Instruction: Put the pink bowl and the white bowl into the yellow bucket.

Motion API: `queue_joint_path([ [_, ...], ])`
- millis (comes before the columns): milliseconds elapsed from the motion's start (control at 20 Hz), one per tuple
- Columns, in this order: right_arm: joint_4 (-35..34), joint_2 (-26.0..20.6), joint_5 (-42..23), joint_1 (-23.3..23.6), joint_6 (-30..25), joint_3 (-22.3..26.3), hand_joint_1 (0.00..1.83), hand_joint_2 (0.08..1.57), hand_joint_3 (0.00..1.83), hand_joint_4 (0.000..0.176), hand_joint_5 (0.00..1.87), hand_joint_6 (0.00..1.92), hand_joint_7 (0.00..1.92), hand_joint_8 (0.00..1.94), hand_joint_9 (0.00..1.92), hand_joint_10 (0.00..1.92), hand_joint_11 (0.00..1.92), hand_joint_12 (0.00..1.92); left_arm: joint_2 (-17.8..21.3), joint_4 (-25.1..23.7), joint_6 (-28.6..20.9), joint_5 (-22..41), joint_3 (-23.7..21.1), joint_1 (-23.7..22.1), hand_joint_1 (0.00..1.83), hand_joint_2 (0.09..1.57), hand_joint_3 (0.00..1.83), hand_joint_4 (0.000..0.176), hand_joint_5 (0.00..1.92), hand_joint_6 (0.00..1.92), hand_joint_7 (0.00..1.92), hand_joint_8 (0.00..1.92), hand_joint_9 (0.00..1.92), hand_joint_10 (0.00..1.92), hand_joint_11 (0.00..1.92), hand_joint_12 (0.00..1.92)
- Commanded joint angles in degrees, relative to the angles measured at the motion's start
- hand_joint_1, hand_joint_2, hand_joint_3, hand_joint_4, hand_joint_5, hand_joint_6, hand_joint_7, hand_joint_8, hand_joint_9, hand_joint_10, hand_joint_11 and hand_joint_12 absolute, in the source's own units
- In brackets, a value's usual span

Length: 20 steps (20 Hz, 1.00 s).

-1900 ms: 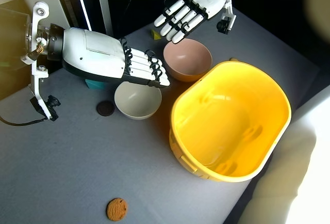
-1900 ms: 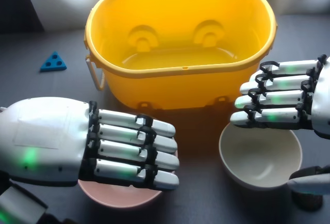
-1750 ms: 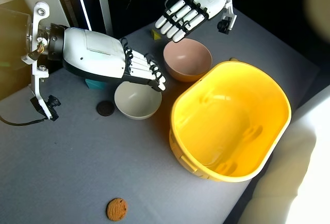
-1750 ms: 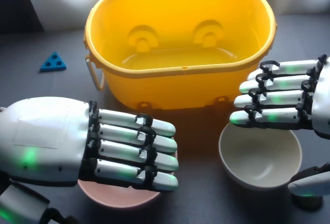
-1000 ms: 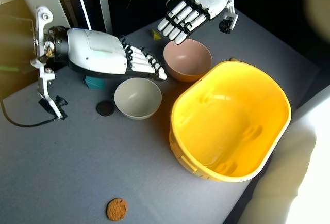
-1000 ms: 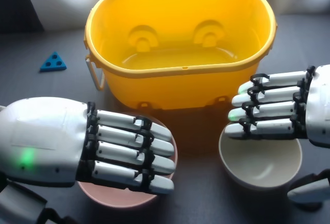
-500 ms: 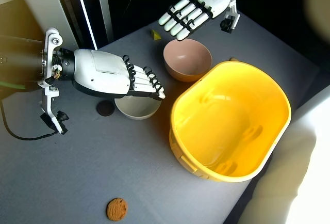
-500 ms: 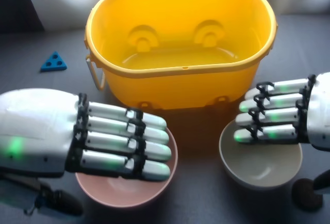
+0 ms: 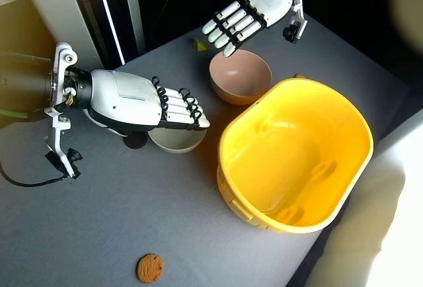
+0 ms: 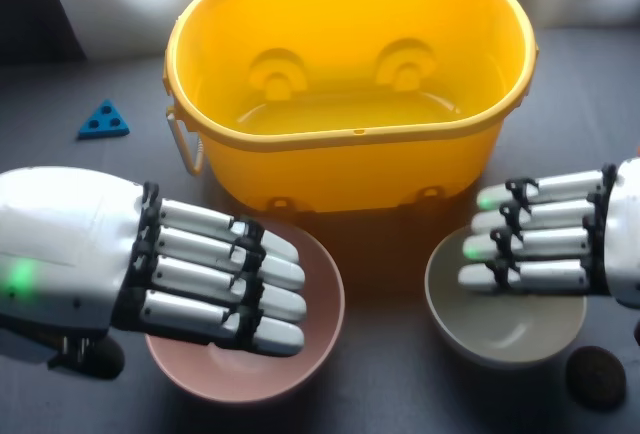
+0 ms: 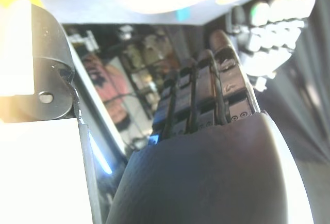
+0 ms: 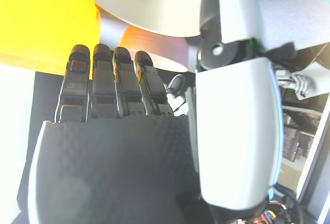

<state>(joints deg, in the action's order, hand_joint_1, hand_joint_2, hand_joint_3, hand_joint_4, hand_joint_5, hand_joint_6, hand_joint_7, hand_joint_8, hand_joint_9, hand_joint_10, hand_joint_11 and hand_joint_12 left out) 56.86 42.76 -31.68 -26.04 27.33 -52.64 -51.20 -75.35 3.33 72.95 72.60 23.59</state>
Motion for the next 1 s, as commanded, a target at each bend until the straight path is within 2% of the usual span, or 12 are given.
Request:
queue_joint_path([
  [0,-1.20,-0.60,-3.80,0.03,0.06,-0.04,1.22,0.94,0.01,0.000,0.00,0.00,0.00,0.00,0.00,0.00,0.00,0.00,-0.26,2.75,-0.34,3.70,0.24,-0.69,1.34,0.97,0.00,0.000,0.01,0.00,0.03,0.00,0.01,0.00,0.00,0.20],
  [100,-0.75,-0.78,-3.65,-0.44,0.06,-0.15,1.23,0.95,0.01,0.000,0.00,0.00,0.00,0.00,0.00,0.00,0.00,0.00,-0.80,2.59,-0.49,2.53,1.08,-1.28,1.34,0.99,0.01,0.000,0.00,0.00,0.02,0.00,0.00,0.00,0.00,0.18],
  [250,-0.74,-0.87,-3.05,-0.79,0.06,-0.43,1.24,0.94,0.00,0.000,0.00,0.00,0.00,0.00,0.00,0.00,0.00,0.00,-1.33,2.39,0.18,0.54,1.17,-0.53,1.34,0.96,0.00,0.000,0.09,0.01,0.10,0.01,0.06,0.01,0.00,0.41],
  [300,-0.64,-0.95,-2.99,-1.21,0.06,-0.45,1.24,0.94,0.00,0.000,0.00,0.00,0.00,0.00,0.00,0.00,0.00,0.00,-1.47,2.28,0.52,0.50,1.15,-0.23,1.33,0.97,0.00,0.000,0.07,0.00,0.09,0.00,0.05,0.01,0.00,0.34],
  [650,-0.42,0.17,-4.67,-2.10,0.07,-2.24,1.19,0.97,0.01,0.000,0.00,0.00,0.00,0.00,0.00,0.00,0.00,0.00,-2.99,1.82,2.77,-1.39,2.83,2.15,1.33,0.95,0.00,0.000,0.11,0.01,0.12,0.00,0.09,0.01,0.00,0.51],
  [800,-0.42,2.09,-4.63,-2.69,0.07,-3.80,1.22,0.97,0.01,0.000,0.00,0.00,0.00,0.00,0.00,0.00,0.00,0.00,-3.80,1.82,3.00,-2.16,3.89,3.02,1.30,0.98,0.00,0.000,0.06,0.00,0.07,0.00,0.05,0.00,0.00,0.46],
  [950,-0.42,2.55,-4.62,-2.70,0.28,-4.26,1.22,0.97,0.01,0.000,0.02,0.01,0.00,0.00,0.00,0.00,0.00,0.00,-4.90,1.82,3.17,-3.01,5.15,3.52,1.33,0.97,0.00,0.000,0.11,0.01,0.12,0.01,0.07,0.01,0.00,0.48],
])
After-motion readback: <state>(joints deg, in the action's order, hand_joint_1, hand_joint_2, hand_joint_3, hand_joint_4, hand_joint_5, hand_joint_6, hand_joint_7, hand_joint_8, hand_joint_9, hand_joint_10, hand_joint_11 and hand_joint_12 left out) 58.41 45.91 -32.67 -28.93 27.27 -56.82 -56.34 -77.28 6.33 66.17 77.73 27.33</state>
